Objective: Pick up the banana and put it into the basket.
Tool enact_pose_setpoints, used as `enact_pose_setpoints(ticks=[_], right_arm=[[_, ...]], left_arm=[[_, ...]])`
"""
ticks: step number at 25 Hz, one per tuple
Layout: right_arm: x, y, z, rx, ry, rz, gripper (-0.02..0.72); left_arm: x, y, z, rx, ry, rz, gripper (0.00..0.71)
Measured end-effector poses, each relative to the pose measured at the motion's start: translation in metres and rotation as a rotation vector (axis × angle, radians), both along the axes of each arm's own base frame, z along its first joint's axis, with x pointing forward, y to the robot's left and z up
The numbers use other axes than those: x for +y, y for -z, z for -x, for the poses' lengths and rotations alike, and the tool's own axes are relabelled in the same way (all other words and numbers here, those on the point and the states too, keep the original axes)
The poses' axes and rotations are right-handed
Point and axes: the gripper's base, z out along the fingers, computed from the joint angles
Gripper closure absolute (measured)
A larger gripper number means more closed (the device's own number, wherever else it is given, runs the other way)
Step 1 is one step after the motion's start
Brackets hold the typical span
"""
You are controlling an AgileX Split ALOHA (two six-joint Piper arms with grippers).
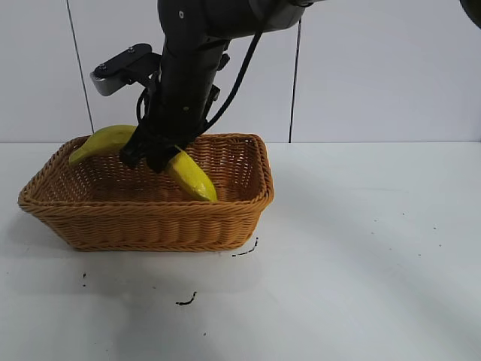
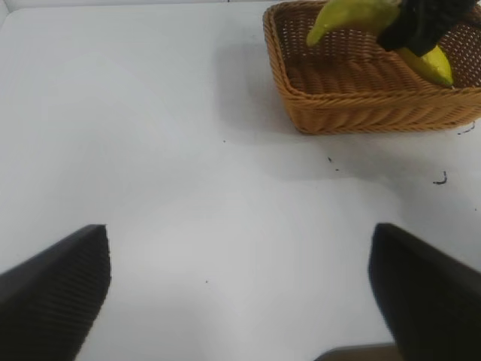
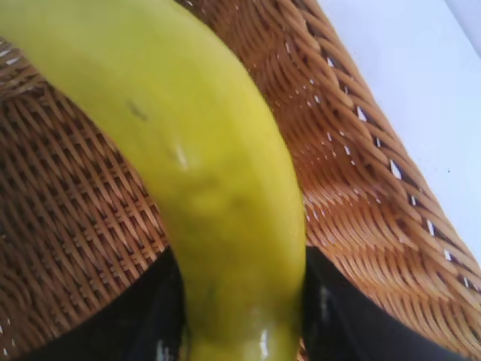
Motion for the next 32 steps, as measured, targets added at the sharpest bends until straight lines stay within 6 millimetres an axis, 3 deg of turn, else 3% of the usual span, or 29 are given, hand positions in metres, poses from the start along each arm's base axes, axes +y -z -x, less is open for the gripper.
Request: enact_pose_setpoints(ticks=[5, 10, 14, 23, 32], right_arm=[[-0.002, -0.013, 0.000, -0.026, 0.030, -0.017, 0.015], [-0.008, -0.053, 0.006, -0.033, 0.130, -0.102, 0.013], [-0.024, -0.080, 0.008, 0.050, 0.314, -0.173, 0.013], [-0.104, -0.099, -0.022, 0.305, 0.590, -0.238, 0.013], [-0.201, -0.098, -0.057, 0.304, 0.801, -0.258, 0.013]], left_arm=[[0.000, 0.000, 0.000, 0.000, 0.000, 0.000, 0.017], [0.000, 0.000, 0.000, 0.000, 0.000, 0.000, 0.017], [0.000, 0.000, 0.000, 0.000, 0.000, 0.000, 0.017], [0.000, 0.000, 0.000, -0.001, 0.000, 0.000, 0.017], [0.000, 0.000, 0.000, -0.001, 0.000, 0.000, 0.017]])
